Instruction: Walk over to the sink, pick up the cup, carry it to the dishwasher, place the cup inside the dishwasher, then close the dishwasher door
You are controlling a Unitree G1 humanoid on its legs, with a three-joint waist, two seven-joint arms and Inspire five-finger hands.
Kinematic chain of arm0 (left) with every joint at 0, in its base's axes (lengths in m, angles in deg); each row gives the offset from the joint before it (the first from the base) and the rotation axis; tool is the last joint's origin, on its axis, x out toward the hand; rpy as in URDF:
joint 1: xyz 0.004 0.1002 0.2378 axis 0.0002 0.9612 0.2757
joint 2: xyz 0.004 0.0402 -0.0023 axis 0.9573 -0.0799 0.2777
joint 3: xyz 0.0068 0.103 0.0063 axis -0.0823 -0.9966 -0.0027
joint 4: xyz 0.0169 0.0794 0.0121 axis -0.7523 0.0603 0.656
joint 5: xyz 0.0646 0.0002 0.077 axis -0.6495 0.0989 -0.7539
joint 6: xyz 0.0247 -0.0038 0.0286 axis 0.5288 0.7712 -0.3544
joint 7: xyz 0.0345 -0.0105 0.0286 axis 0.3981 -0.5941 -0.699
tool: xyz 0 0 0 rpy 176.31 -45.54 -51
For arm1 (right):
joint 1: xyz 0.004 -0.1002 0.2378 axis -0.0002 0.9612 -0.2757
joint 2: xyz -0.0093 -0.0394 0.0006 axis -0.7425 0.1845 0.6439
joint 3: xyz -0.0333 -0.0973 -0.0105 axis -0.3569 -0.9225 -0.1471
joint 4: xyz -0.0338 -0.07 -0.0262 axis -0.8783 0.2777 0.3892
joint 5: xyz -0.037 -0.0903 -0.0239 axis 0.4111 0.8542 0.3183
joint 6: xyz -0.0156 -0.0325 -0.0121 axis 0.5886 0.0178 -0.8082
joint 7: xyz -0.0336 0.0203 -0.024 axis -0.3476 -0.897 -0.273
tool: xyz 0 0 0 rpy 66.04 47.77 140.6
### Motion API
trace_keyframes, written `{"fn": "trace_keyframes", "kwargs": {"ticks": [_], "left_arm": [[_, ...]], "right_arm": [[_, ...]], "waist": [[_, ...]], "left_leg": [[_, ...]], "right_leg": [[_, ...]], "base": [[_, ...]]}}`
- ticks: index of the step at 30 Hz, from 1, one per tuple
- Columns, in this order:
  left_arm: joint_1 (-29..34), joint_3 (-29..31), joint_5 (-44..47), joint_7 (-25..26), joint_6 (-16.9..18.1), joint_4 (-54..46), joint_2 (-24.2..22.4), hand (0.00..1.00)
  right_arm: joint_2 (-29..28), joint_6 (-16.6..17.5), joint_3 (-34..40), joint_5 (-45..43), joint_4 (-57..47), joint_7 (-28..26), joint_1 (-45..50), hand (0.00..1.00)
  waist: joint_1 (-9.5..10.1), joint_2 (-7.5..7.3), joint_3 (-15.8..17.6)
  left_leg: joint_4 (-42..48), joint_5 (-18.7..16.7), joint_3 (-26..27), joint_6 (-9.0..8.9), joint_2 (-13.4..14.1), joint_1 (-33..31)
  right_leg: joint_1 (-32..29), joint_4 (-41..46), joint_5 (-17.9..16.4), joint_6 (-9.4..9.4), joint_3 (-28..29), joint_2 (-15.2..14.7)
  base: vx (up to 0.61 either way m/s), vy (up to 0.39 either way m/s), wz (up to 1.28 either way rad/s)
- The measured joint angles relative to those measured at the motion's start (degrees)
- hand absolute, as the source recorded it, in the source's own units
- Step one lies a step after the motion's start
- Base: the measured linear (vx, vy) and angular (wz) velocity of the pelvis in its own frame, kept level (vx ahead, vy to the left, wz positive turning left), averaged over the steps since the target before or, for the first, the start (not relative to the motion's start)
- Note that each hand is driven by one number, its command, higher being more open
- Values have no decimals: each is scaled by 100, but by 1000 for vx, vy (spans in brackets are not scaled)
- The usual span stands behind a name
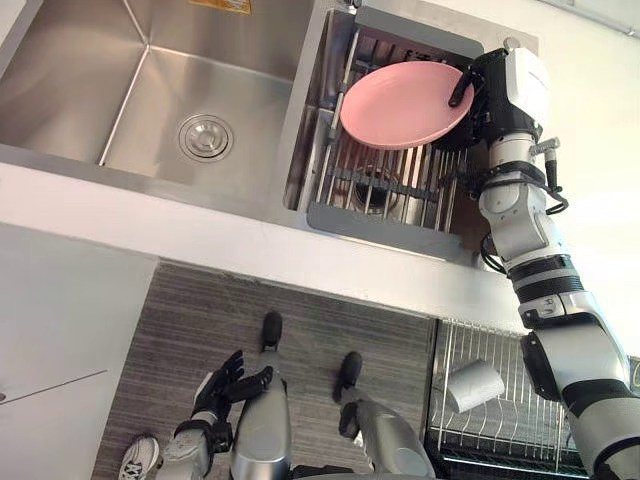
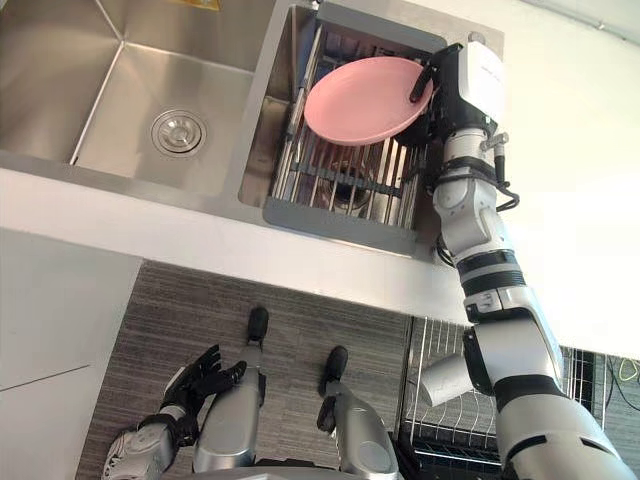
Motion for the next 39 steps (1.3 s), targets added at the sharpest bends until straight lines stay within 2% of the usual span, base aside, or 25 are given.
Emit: {"fn": "trace_keyframes", "kwargs": {"ticks": [7, 13, 16, 20, 26, 32, 39], "left_arm": [[-67, -6, -2, 6, -33, 41, -5, 100], [-66, -6, -21, 31, -45, 132, -13, 100], [-65, -3, -115, 41, -36, 243, 0, 100], [-28, -11, -133, 53, -45, 472, -20, 100], [291, -19, -235, 58, -26, 619, -26, 100], [569, -42, -290, 171, 75, 782, -27, 100], [687, -54, -354, 229, 90, 919, -16, 100]], "right_arm": [[-42, 45, 10, -4, -266, -75, 178, 0], [-211, 128, 129, -2, -1139, -107, 876, 0], [-423, 161, 208, -11, -1726, -130, 1278, 0], [-807, 244, 418, -230, -2386, -183, 1980, 0], [-1208, 530, 652, -374, -3459, -196, 3110, 0], [-1415, 965, 1083, -399, -4107, -176, 4051, 0], [-1612, 1447, 1213, -392, -4525, -187, 4793, 0]], "waist": [[-15, 8, 1], [-56, 23, -12], [-166, 34, -46], [-195, 38, -349], [-379, 20, -923], [-546, -6, -1258], [-742, -14, -1455]], "left_leg": [[-1, -79, 43, -32, 4, 156], [-4, -116, 111, -35, -9, 306], [-6, -123, 137, -35, -13, 368], [-10, -173, 304, -30, -12, 500], [-36, -296, 483, -50, -12, 748], [-37, -394, 723, -42, -12, 970], [-38, -469, 878, -44, -26, 1205]], "right_leg": [[149, 10, -18, -15, -16, -2], [269, 13, -82, -26, 28, -9], [319, 11, -91, -23, 56, -8], [378, -16, -88, -19, 206, -23], [557, -90, -113, 15, 381, -31], [644, -90, -152, 73, 617, -62], [787, -86, -159, 96, 770, -101]], "base": [[41, -17, -1], [-3, -8, -4], [6, -8, -5], [36, -8, -19], [36, -3, -15], [17, 7, -19], [10, 8, -12]]}}
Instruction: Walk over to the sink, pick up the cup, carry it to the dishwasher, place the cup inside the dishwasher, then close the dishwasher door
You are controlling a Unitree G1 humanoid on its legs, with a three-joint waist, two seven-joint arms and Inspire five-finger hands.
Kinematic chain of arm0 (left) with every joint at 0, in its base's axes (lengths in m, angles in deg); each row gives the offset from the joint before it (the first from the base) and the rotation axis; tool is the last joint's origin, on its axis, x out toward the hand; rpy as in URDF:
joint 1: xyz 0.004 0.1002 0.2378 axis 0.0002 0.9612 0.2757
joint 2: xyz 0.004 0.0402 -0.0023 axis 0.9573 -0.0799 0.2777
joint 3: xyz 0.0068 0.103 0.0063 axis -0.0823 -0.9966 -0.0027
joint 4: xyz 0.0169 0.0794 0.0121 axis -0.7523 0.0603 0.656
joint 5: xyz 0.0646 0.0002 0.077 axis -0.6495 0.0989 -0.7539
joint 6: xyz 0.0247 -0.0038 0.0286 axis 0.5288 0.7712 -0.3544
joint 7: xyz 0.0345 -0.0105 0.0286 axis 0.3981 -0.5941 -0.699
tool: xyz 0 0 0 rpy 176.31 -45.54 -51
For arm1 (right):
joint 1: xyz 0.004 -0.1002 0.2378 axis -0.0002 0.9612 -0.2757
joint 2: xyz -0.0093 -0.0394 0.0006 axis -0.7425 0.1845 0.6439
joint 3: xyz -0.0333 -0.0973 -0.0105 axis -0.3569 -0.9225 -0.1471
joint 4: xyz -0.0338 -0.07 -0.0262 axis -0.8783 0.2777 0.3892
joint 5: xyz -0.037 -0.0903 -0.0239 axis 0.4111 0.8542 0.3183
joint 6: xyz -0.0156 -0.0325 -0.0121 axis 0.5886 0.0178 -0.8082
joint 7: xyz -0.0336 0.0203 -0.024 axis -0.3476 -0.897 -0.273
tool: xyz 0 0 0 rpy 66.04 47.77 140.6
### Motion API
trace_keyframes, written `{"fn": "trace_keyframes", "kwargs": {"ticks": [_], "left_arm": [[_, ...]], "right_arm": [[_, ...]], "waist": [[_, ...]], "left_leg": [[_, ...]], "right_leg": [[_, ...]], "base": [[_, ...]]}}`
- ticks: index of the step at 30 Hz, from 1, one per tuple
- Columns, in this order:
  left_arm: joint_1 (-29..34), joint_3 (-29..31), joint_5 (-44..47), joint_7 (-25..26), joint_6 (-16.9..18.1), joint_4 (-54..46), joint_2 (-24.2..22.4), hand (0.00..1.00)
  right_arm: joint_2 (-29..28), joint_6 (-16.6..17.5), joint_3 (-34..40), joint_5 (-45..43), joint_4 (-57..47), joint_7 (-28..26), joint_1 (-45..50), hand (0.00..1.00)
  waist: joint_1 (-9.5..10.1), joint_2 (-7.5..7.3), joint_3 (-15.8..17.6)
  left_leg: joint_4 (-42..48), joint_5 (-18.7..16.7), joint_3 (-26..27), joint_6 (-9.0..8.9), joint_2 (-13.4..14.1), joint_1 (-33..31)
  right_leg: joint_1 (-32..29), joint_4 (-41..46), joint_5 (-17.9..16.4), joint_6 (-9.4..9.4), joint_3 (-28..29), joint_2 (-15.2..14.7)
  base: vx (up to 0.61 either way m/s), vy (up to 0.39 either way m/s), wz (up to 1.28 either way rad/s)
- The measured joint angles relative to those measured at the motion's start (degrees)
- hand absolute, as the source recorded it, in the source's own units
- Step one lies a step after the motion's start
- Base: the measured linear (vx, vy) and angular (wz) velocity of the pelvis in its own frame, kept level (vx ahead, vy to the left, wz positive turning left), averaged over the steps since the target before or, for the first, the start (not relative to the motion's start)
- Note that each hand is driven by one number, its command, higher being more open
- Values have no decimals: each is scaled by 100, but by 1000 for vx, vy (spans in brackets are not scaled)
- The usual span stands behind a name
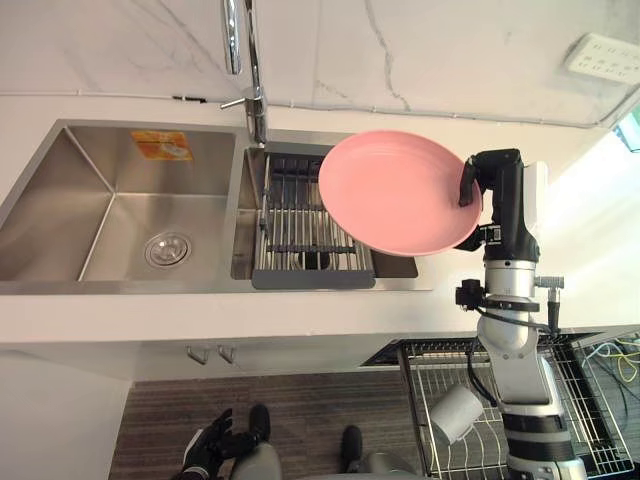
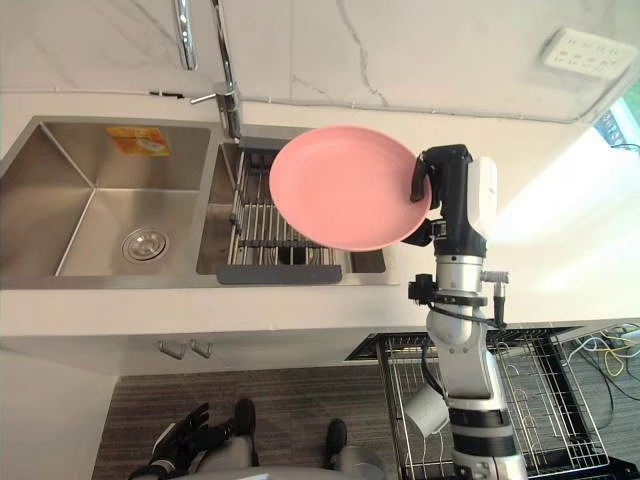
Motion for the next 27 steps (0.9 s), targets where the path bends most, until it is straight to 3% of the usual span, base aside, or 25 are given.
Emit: {"fn": "trace_keyframes", "kwargs": {"ticks": [8, 11, 14, 19, 21, 23, 25, 26, 27], "left_arm": [[114, -4, -112, 45, -4, 64, -9, 100], [174, -5, -159, 50, -2, 114, -17, 100], [253, -4, -200, 54, 14, 112, -42, 100], [307, 2, -329, 52, -1, 126, -32, 100], [346, 17, -328, 57, -8, 126, -33, 100], [376, 134, -322, 66, -10, 182, -95, 100], [374, 167, -318, 59, -12, 221, -85, 100], [374, 178, -309, 53, -25, 237, -67, 100], [374, 180, -309, 40, -41, 239, -46, 100]], "right_arm": [[-9, 167, 20, -3, -418, -7, 518, 0], [-11, 180, 48, -3, -537, -1, 755, 0], [-21, 186, 54, -14, -541, 0, 837, 0], [-326, 176, 530, -71, -620, 35, 1241, 0], [-388, 155, 676, -70, -620, 67, 1378, 0], [-390, 137, 697, -70, -617, 94, 1482, 0], [-389, 145, 711, -70, -617, 110, 1552, 0], [-388, 146, 743, -71, -616, 123, 1603, 0], [-383, 145, 787, -71, -609, 146, 1626, 0]], "waist": [[-83, -15, -118], [-138, -5, -213], [-128, -14, -291], [-280, -21, -292], [-342, -28, -294], [-357, 21, -334], [-405, 23, -344], [-412, -11, -363], [-435, -44, -384]], "left_leg": [[1, -124, 337, -24, 7, 339], [9, -217, 502, -52, -31, 496], [37, -427, 155, -48, -206, 685], [211, -724, 513, 31, -360, 835], [374, -900, 720, 58, -392, 886], [594, -1159, 987, 74, -329, 945], [831, -1306, 1324, 91, -192, 954], [1062, -1484, 1478, 50, -160, 967], [1247, -1621, 1523, 18, -153, 973]], "right_leg": [[106, 46, 1, 3, 363, 0], [87, 66, 14, 18, 667, 15], [-59, 161, 60, 41, 1219, 75], [-216, 144, 191, 126, 1952, 104], [-233, 109, 154, 79, 2110, 85], [-348, 109, 62, -562, 1438, -50], [-430, 225, 8, -790, 874, -164], [-498, 360, 89, -821, 637, -244], [-512, 439, 273, -725, 594, -297]], "base": [[5, 8, -24], [13, 18, -50], [38, 40, -86], [7, 54, -85], [8, 71, -82], [22, 80, -121], [73, 68, -107], [78, 49, -88], [66, 28, -56]]}}
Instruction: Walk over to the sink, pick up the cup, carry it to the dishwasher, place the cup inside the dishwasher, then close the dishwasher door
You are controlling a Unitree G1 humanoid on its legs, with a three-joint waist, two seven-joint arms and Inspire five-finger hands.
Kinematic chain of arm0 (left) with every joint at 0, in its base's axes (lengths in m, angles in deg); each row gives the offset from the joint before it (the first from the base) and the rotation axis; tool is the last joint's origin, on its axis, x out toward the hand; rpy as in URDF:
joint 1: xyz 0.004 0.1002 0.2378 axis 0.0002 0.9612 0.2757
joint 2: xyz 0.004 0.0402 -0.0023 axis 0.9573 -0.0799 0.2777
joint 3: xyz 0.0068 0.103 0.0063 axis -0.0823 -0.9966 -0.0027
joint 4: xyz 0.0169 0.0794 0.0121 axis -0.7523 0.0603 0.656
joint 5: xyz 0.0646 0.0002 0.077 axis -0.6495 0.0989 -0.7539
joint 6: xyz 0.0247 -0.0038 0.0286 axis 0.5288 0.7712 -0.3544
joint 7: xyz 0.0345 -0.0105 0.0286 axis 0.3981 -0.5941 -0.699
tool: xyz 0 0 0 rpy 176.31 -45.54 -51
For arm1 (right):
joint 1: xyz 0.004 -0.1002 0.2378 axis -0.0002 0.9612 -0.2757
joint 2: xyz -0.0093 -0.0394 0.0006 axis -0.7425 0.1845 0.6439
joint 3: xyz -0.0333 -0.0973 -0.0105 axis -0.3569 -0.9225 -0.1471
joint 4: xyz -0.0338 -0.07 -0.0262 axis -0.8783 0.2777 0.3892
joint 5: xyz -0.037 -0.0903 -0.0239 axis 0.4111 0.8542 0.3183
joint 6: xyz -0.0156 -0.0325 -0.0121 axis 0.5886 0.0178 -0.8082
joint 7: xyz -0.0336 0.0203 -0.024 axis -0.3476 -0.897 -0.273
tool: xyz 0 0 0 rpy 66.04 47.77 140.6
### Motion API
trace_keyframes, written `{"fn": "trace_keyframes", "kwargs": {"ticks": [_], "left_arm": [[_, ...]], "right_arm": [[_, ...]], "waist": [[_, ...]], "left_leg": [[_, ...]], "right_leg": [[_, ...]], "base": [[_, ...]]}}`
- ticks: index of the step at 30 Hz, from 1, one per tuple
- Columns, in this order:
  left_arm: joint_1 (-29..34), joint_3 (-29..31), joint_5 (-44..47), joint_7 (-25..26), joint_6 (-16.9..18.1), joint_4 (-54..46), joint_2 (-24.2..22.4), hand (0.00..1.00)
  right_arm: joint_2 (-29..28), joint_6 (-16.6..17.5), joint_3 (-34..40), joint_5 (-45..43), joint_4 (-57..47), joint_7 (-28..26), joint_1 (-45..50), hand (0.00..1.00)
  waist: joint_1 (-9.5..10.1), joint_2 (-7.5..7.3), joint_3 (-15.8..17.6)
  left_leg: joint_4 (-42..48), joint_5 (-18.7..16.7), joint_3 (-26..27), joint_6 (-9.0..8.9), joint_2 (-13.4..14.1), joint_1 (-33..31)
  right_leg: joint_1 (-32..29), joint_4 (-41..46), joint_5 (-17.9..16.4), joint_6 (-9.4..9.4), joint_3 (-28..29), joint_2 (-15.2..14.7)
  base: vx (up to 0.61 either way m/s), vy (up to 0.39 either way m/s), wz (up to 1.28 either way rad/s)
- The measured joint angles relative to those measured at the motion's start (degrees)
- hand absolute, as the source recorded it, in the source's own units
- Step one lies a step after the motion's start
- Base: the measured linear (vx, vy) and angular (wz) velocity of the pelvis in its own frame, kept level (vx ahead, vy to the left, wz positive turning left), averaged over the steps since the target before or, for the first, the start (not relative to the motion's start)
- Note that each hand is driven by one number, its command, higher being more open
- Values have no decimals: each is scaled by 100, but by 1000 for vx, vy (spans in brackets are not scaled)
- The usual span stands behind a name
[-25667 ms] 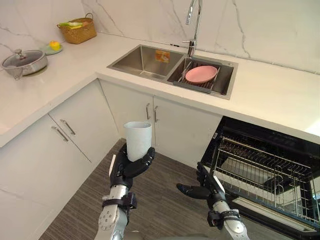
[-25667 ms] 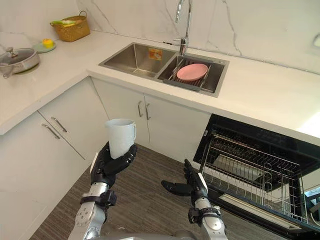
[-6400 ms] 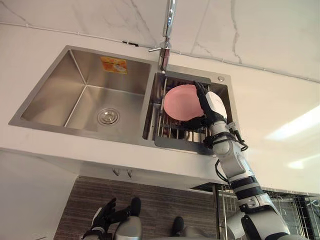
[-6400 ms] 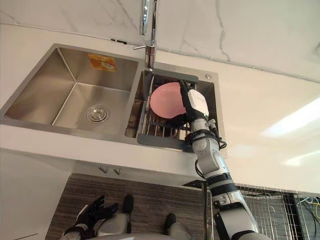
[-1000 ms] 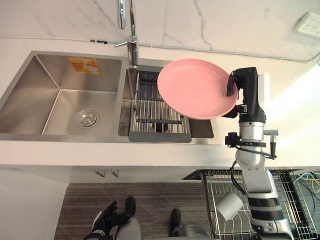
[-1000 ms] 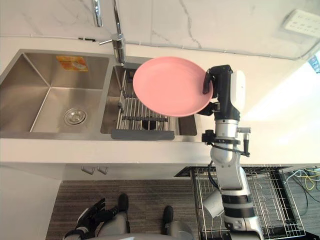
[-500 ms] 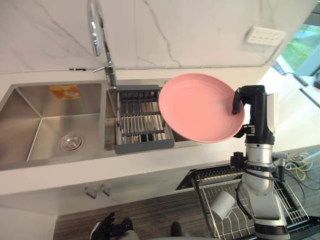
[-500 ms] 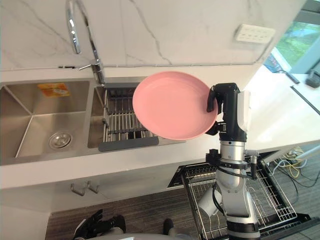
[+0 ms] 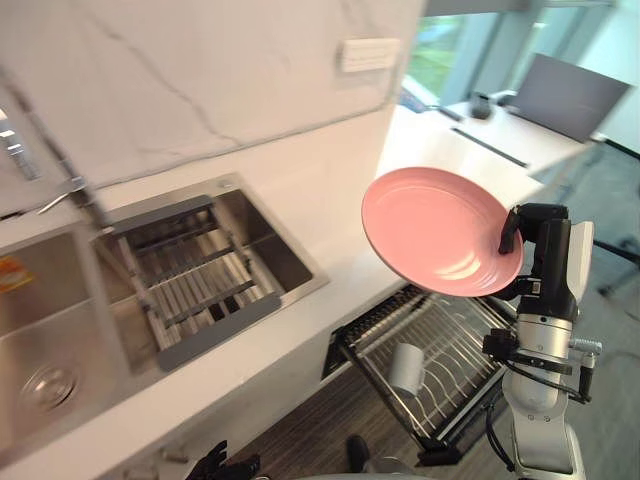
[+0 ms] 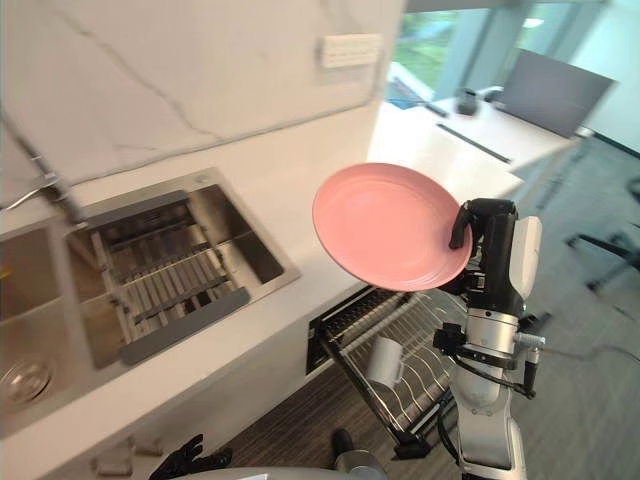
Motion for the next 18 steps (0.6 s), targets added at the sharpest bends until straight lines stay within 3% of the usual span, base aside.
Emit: {"fn": "trace_keyframes", "kwargs": {"ticks": [1, 4, 9, 12, 18], "left_arm": [[-1, 4, 8, -1, -44, -3, -9, 100], [-2, 49, 60, 2, -125, -1, -67, 100], [-18, 60, 110, 14, -184, -14, -106, 100], [-39, 59, 109, 25, -213, -6, -156, 100], [-42, 58, 100, 35, -214, -3, -278, 100]], "right_arm": [[16, -2, 54, -7, 41, 40, 2, 0], [188, -105, 91, -129, 179, 122, -36, 0], [212, -555, 80, -165, 474, 56, -178, 0], [213, -679, 80, -314, 816, -89, -240, 0], [179, -1002, 72, -476, 1865, -79, -236, 0]], "waist": [[-10, 20, -30], [25, 82, -55], [78, 166, -55], [77, 257, -35], [78, 480, 68]], "left_leg": [[159, -118, 29, -40, 30, -7], [470, -417, -45, -117, 110, -110], [704, -585, -269, -112, 231, -173], [612, -587, -496, -109, 203, -159], [510, -577, -472, -94, 183, -135]], "right_leg": [[24, 5, 7, 240, 26, -8], [133, -308, 188, 562, 78, 54], [359, -757, 447, 772, 61, 190], [446, -990, 570, 789, 43, 212], [409, -1020, 557, 777, 35, 210]], "base": [[61, 14, -31], [74, 20, -21], [69, -14, -10], [53, -31, -8], [-17, -7, -1]]}}
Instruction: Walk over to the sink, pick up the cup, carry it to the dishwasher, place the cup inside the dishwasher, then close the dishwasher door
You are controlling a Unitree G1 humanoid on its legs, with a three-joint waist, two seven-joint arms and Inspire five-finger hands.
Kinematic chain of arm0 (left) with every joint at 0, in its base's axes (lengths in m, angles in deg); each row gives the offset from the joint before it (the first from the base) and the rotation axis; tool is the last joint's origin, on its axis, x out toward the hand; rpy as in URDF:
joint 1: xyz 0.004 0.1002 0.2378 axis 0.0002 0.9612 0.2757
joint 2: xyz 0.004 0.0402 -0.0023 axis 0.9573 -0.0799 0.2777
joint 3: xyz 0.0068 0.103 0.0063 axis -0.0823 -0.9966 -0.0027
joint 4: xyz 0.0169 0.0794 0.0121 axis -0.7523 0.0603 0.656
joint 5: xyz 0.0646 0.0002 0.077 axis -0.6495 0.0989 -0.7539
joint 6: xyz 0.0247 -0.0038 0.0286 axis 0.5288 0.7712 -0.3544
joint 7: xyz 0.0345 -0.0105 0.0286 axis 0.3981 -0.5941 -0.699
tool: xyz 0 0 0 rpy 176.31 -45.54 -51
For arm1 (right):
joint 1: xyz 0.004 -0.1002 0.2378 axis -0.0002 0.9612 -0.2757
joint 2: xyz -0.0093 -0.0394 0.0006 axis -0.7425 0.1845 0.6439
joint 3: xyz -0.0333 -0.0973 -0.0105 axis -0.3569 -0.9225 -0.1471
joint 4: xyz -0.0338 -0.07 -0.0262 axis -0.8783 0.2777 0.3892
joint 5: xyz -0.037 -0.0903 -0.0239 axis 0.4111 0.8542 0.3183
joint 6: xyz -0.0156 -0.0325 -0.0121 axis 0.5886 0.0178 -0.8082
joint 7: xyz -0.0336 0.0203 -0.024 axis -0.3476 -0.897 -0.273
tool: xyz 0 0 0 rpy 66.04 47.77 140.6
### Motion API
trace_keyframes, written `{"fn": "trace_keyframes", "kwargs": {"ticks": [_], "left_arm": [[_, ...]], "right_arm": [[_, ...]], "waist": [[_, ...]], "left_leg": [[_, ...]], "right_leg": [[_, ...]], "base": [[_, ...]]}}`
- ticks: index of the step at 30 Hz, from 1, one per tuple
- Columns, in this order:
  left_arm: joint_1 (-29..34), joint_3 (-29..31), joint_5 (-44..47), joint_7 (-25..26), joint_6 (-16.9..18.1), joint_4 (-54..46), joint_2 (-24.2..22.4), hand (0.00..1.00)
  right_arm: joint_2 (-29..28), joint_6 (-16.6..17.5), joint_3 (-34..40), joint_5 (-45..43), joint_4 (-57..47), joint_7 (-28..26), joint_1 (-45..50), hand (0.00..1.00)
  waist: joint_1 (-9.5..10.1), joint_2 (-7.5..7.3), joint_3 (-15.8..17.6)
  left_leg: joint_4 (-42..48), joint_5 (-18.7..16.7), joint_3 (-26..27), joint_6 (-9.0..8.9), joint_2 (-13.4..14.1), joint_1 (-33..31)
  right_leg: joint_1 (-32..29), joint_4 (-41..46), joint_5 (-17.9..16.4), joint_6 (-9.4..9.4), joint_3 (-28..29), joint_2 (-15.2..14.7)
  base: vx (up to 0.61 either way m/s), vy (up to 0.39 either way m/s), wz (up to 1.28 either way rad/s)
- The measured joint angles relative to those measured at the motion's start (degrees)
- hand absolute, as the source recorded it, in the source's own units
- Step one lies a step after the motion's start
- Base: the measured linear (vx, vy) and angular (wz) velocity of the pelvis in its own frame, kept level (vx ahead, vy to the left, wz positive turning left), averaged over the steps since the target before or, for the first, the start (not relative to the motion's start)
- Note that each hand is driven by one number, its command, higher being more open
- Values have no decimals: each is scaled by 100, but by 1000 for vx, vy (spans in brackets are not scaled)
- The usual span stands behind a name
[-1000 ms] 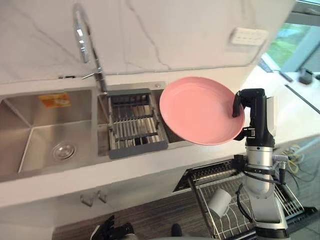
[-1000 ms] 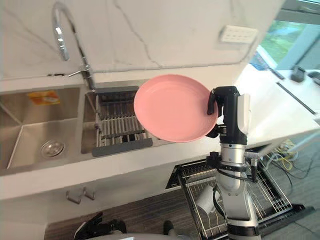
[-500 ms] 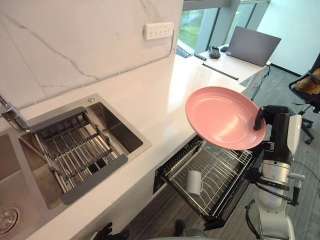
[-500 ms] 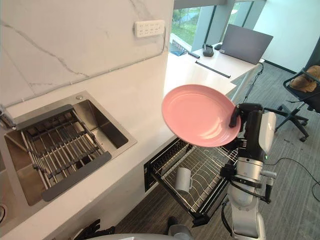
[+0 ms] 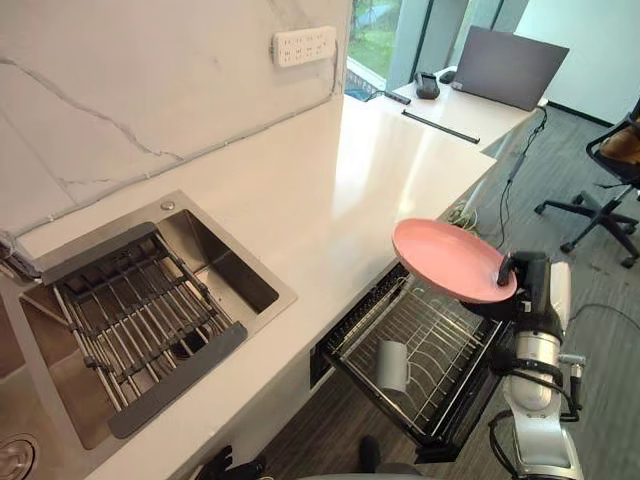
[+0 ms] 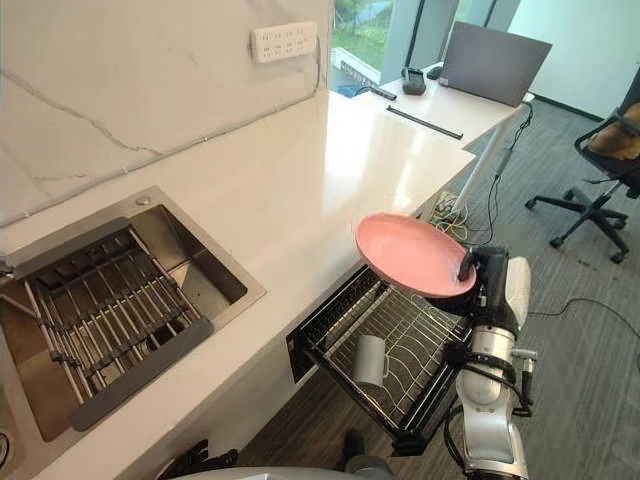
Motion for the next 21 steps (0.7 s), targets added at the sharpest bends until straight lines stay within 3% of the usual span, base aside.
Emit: {"fn": "trace_keyframes", "kwargs": {"ticks": [4, 8, 15, 21], "left_arm": [[-122, -23, 3, -14, -7, -37, 0, 100], [-501, -329, 92, -34, -30, -182, 31, 100], [-996, -371, 413, -9, -36, -473, 161, 100], [-1334, -369, 677, 86, -3, -773, 120, 100]], "right_arm": [[-8, -43, -3, -141, 439, 370, -68, 0], [48, -123, 30, -312, 946, 823, -751, 0], [128, -192, -5, -551, 1428, 861, -1798, 0], [174, -302, -122, -652, 1477, 865, -2172, 0]], "waist": [[5, 93, 84], [-17, 271, 581], [56, 229, 1440], [231, 217, 1773]], "left_leg": [[67, 6, 1, 10, 4, -341], [364, 11, -14, 18, 56, -976], [1117, -193, -85, 126, 176, -1777], [1728, -366, -84, 220, 294, -2336]], "right_leg": [[-313, 6, -5, -62, -1, -8], [-915, 256, 118, -3, 34, 11], [-1602, 719, 116, -6, 89, 23], [-2101, 1108, 105, -12, 73, 20]], "base": [[-35, -35, -1], [-30, -49, -3], [-111, -34, 0], [-128, -18, -4]]}}
